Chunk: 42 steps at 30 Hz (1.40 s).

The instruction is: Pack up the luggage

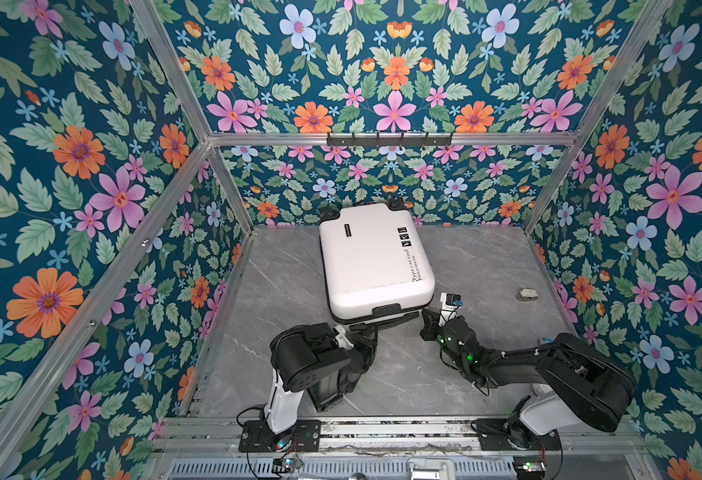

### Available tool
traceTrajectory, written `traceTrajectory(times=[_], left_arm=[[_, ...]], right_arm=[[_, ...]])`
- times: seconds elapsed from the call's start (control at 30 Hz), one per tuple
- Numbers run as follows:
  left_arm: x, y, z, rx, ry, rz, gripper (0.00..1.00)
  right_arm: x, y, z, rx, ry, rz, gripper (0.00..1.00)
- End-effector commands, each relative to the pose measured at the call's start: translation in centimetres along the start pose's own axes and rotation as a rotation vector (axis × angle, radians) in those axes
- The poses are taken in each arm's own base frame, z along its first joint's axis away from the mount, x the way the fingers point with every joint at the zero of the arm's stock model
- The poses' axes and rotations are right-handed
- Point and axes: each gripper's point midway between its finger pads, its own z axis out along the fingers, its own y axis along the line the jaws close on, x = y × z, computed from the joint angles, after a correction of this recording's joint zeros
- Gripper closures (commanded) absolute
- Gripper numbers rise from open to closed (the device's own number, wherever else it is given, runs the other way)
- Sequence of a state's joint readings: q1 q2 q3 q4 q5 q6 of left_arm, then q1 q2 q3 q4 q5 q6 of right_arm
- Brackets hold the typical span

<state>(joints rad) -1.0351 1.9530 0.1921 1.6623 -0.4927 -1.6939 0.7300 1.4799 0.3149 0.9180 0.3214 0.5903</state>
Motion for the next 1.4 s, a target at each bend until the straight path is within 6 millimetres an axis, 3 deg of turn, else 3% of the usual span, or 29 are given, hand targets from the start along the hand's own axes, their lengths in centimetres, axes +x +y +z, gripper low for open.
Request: traceTrajectory(times=[0.0,0.77,1.13,1.37], left_arm=[[-1.0,0.0,-0.5,0.001,-0.041,0.021,1.00],[-1.6,0.4,-1.9,-0.021,-0.033,0.061,1.00],[-1.5,0.5,-2.3,-0.023,-0.032,0.065,1.00],[-1.4,0.6,-2.4,-0.024,-0.033,0.071,1.00]], right_arm=[[-0.4,-2.2,-0.1,0.080,-0.012,-0.009,1.00],[-2.6,-3.2,0.4,-0.055,0.060,-0.052,1.00],[-4.7,-2.9,1.7,-0.110,0.077,-0.077,1.00],[-4.9,-1.9,2.3,-0.148,0.113,-0.109,1.00]])
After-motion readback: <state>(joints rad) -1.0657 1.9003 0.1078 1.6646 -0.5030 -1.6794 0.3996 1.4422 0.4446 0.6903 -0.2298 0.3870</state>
